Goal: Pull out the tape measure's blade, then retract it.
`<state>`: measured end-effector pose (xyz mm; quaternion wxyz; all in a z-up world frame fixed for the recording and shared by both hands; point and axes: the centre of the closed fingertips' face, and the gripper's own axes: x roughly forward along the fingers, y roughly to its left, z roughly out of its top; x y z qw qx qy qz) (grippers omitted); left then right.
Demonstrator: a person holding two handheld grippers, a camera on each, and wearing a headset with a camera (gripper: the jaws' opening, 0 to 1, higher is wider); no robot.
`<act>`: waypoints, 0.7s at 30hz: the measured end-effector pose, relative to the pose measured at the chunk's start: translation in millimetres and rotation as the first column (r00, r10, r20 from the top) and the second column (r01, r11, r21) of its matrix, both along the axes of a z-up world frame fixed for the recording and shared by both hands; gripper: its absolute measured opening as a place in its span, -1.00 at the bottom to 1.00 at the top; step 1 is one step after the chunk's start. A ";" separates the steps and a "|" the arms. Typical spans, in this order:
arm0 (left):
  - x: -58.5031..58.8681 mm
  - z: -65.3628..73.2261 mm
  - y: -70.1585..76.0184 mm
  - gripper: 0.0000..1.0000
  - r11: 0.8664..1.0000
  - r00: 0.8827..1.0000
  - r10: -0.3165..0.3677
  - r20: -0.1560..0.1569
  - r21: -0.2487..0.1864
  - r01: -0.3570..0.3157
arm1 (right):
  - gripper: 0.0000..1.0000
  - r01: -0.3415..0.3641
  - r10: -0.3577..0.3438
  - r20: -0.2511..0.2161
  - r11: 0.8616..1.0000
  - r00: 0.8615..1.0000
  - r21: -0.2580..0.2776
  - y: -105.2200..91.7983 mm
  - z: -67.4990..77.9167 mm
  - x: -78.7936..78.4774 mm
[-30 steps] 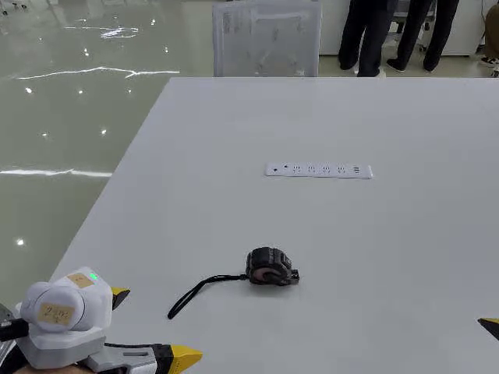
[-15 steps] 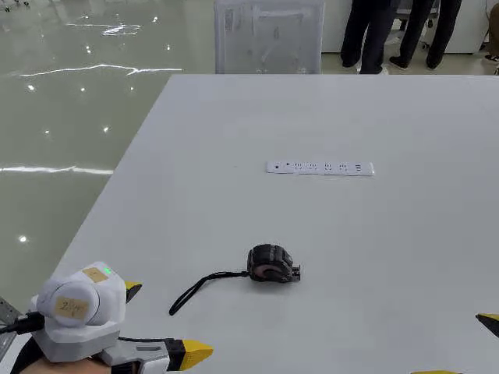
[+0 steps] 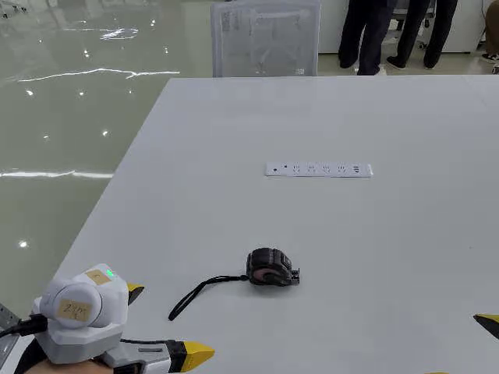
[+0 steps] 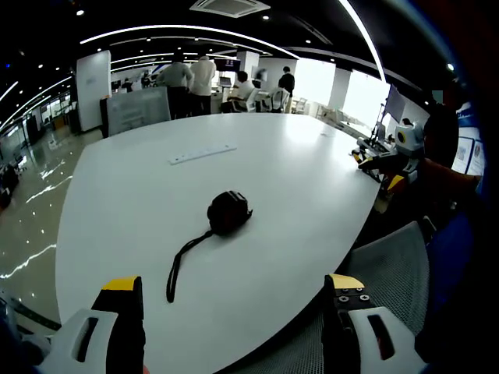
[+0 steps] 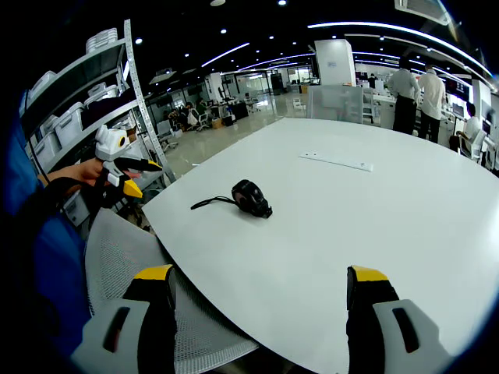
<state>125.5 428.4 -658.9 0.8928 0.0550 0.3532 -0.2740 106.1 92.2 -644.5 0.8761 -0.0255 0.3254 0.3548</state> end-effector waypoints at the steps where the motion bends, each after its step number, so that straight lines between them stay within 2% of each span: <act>1: 0.8 0.5 -0.2 0.85 1.000 1.000 -0.001 0.000 0.000 0.001 | 0.75 -0.002 0.002 0.000 1.000 1.000 0.003 0.8 0.4 -0.1; 12: 9.0 3.2 -1.9 0.82 0.999 1.000 -0.029 0.009 0.014 0.029 | 0.73 -0.012 0.012 -0.003 1.000 1.000 -0.010 1.8 -4.0 1.8; 15: 11.8 4.5 -3.8 0.79 0.999 0.999 -0.036 0.019 0.017 0.036 | 0.73 -0.013 0.013 -0.002 1.000 1.000 -0.005 3.5 -3.4 2.3; 18: 15.0 3.4 -6.9 0.79 0.999 0.999 -0.043 0.022 0.012 0.043 | 0.74 -0.021 0.021 -0.001 1.000 1.000 0.010 7.4 -2.1 2.6; 21: 16.6 1.4 -11.0 0.79 0.998 0.998 -0.054 0.017 0.019 0.053 | 0.74 -0.029 0.029 -0.004 1.000 1.000 0.001 7.3 -3.5 4.3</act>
